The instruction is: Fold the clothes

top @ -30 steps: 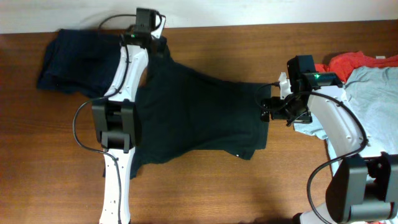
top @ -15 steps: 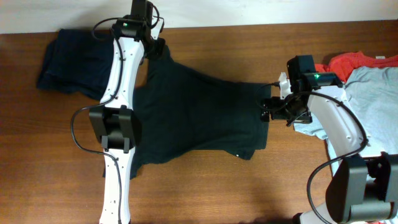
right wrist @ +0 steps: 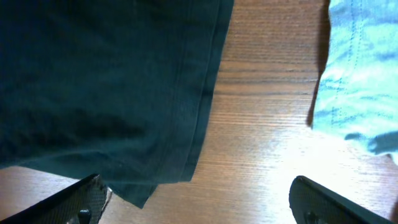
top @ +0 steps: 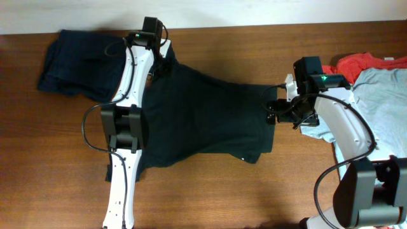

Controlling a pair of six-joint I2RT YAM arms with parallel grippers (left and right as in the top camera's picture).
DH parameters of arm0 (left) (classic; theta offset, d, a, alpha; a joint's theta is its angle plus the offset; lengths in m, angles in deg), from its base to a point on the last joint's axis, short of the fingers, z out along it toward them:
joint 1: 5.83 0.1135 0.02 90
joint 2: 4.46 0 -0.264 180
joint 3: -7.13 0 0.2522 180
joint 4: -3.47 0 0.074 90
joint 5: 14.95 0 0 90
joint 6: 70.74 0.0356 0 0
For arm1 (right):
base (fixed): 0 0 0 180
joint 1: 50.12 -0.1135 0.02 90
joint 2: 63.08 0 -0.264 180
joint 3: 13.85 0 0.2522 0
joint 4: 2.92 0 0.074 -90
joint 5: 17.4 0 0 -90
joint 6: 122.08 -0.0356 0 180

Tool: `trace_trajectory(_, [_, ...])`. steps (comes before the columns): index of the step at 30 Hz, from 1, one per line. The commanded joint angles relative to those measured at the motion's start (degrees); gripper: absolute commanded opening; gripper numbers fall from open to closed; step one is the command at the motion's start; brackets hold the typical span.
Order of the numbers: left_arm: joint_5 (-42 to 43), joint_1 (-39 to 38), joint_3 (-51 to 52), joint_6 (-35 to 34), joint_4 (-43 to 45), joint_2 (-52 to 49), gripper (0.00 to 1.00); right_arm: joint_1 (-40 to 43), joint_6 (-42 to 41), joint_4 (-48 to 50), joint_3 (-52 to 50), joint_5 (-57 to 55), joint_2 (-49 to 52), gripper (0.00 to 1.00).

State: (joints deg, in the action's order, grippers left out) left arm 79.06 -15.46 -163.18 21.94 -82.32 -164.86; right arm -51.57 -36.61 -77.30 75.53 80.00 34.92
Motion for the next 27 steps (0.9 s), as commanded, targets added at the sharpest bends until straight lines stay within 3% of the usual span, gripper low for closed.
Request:
trace_trajectory(1, [6.99, -1.97, 0.17, -0.52, -0.15, -1.44, 0.01, 0.35, -0.44, 0.0, -0.24, -0.5, -0.11, 0.99])
trace_trajectory(9, [7.82, -5.31, 0.17, -0.52, 0.66, -1.44, 0.01, 0.35, -0.46, 0.0, -0.24, -0.52, -0.11, 0.99])
trace_trajectory(21, [-12.52, -5.2, 0.17, -0.5, 3.96, -1.44, 0.02, 0.35, -0.44, 0.0, -0.24, -0.5, -0.11, 0.99])
trace_trajectory(27, [-12.61, -3.32, 0.17, -0.09, 8.9, -1.51, 0.02, 0.35, -0.46, 0.0, -0.24, -0.52, -0.11, 0.99])
